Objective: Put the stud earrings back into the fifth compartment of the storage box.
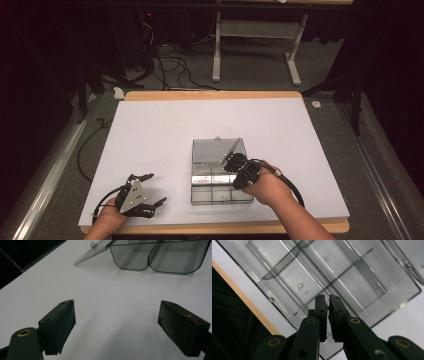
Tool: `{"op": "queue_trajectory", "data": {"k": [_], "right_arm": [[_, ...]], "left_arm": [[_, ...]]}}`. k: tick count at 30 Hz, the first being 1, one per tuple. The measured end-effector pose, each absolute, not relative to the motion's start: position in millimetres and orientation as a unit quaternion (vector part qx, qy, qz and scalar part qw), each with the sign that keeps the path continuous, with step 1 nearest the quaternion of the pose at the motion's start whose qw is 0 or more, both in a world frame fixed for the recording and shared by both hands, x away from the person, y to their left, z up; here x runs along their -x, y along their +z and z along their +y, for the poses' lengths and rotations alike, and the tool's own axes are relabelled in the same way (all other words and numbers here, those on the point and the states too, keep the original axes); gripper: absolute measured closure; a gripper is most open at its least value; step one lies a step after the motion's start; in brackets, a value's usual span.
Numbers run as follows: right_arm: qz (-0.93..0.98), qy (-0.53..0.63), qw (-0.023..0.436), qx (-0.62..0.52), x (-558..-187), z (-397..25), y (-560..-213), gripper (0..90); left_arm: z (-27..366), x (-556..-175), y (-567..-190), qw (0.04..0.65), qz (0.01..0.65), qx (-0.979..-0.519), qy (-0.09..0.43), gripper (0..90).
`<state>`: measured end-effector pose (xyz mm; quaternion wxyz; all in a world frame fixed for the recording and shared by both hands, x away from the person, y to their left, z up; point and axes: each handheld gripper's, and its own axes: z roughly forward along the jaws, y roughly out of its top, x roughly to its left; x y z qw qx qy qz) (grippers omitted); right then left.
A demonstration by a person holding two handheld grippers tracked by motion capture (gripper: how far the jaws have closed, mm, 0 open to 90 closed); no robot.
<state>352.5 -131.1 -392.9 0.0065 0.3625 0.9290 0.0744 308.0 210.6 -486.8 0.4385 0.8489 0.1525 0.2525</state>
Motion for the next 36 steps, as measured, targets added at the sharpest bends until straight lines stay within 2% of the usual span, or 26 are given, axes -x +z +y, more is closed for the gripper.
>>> {"op": "queue_trajectory", "data": {"k": [19,36], "right_arm": [[0.943,0.074,-0.021,-0.325,-352.0,-93.9,-416.4,86.2],[0.943,0.069,-0.033,-0.324,-351.5,-90.4,-430.6,84.0]], "left_arm": [[210.9,-307.8,-486.6,0.438,0.150,-0.850,0.252,15.2],[211.3,-307.0,-486.7,0.440,0.148,-0.848,0.256,15.2]]}}
